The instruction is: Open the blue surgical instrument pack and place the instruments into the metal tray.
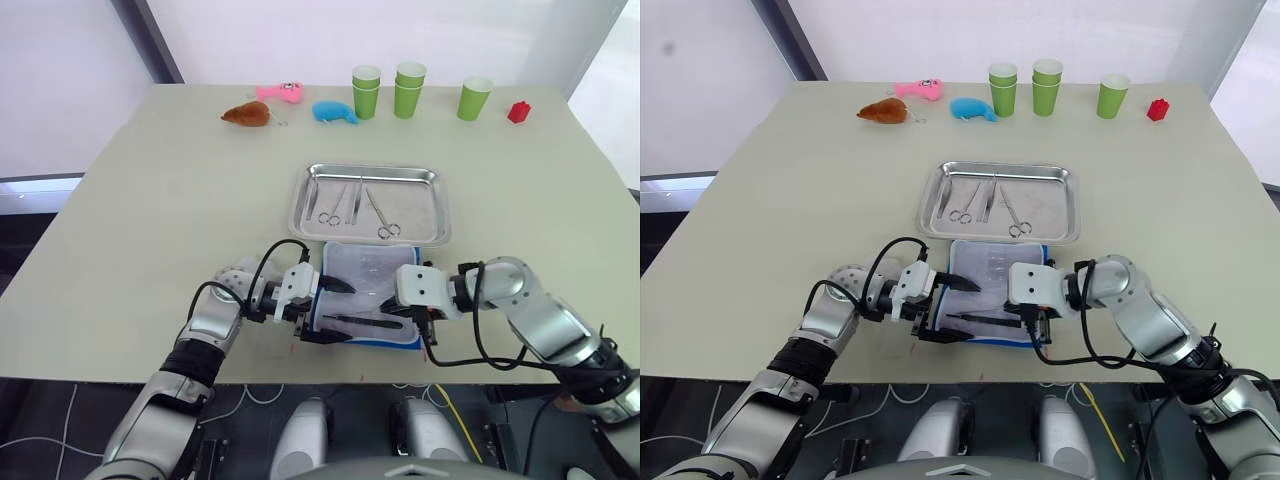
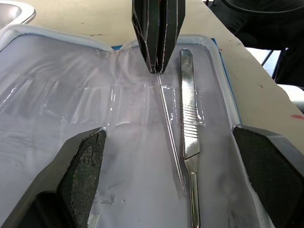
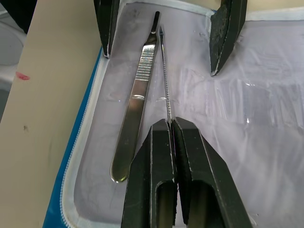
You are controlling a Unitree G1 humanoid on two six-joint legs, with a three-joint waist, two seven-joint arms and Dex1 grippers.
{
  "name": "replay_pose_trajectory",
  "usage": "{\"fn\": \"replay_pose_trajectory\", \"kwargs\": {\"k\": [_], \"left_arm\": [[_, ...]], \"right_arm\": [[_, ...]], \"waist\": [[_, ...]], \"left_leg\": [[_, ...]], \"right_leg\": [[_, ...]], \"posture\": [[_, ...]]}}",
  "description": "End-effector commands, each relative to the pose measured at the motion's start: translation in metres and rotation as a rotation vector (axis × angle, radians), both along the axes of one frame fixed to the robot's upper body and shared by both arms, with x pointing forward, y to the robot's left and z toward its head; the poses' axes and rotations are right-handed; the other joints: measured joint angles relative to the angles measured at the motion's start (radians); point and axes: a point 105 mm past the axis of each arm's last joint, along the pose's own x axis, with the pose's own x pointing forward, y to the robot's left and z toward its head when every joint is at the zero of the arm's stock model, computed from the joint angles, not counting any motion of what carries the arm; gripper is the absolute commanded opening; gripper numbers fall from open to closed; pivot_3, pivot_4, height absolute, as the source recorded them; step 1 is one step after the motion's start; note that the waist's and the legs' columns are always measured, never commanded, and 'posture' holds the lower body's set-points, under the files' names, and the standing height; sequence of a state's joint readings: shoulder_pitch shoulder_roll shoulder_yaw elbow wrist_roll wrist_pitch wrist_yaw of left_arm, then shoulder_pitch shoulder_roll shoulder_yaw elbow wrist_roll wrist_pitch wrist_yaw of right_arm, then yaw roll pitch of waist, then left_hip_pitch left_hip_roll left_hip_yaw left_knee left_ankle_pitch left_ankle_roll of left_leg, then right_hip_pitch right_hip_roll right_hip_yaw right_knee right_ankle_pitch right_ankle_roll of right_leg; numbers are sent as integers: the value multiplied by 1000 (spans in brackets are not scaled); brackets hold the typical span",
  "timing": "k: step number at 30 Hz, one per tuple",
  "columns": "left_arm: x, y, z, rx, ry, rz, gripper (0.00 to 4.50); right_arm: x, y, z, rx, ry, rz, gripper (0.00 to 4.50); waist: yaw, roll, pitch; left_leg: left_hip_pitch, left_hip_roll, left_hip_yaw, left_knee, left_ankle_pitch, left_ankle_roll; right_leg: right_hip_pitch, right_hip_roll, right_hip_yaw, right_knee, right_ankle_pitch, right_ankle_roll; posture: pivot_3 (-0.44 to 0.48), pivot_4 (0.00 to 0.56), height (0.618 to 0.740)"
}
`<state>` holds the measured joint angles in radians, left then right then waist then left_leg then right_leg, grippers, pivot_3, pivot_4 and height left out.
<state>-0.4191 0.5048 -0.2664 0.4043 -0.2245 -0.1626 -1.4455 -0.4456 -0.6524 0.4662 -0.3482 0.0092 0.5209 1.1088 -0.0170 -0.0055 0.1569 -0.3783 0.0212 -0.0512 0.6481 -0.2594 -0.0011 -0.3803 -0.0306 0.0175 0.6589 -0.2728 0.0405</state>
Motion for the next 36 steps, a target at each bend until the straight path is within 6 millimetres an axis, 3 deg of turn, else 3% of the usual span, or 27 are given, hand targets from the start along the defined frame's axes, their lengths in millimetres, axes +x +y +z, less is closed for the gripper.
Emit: {"fn": "replay_pose_trajectory", "kwargs": {"k": [1,18,36], "left_arm": [[-10,17,-37,105,145,66,4500],[-9,14,-37,98,146,69,4500],[-9,14,-38,100,148,67,4500]], "right_arm": [[0,3,21,11,-84,41,35],[5,-34,32,-19,-121,6,35],[-3,-81,40,-13,-104,-70,35]], "waist": [[0,0,0],[2,0,1],[3,0,2]], "left_leg": [[0,0,0,0,0,0],[-1,0,0,0,0,0],[-1,-1,1,1,0,0]], "right_leg": [[0,0,0,0,0,0],[0,-1,0,0,0,0],[0,-1,-1,-1,0,0]], "posture": [[0,150,740],[0,150,740],[0,150,740]]}}
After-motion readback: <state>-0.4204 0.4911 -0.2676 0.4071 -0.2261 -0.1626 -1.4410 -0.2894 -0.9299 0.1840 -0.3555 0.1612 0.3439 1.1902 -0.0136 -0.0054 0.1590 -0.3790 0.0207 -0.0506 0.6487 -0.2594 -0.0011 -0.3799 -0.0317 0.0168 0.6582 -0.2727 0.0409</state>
